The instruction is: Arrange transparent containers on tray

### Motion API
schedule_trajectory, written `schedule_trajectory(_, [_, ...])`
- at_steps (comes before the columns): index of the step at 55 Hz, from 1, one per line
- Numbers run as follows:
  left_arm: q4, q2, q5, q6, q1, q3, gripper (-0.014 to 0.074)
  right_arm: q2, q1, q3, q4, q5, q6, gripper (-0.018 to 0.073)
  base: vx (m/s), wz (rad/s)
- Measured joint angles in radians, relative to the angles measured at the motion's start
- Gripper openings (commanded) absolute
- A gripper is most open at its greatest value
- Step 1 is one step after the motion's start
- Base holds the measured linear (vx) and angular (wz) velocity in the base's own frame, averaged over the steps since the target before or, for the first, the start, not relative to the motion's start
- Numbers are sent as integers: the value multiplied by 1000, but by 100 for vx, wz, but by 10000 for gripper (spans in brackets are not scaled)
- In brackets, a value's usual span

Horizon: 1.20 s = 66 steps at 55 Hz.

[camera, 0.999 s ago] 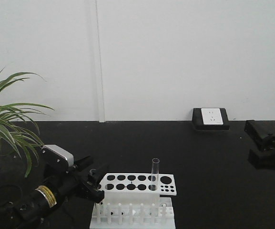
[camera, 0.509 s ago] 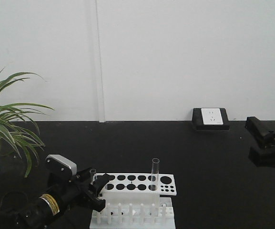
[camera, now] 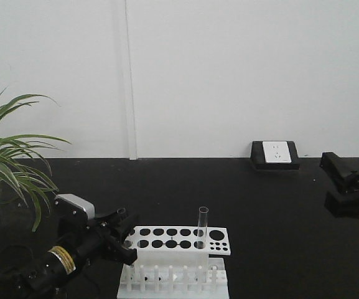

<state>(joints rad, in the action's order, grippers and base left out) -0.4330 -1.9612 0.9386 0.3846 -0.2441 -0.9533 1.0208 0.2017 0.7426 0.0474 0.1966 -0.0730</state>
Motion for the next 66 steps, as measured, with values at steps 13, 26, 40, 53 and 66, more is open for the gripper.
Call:
schedule_trajectory(13, [-25,207,-109,3,0,-53,-6,0,0,0,1,4,0,480,0,0])
schedule_trajectory(26, [-201,437,-319,33,0,-175,-6,83,24,0,-15,21,0,480,0,0])
schedule_trajectory(40, [-242,585,-588,211,0,-180,-6,379,177,0,-87,235,59,480,0,0])
schedule_trajectory(53, [-242,667,-624,229,0,-51,-6,624,218,0,-128,475,103,480,0,0])
schedule_trajectory(66, [-242,733,-594,231,0,79,-6,722,218,1,-143,604,128,480,0,0])
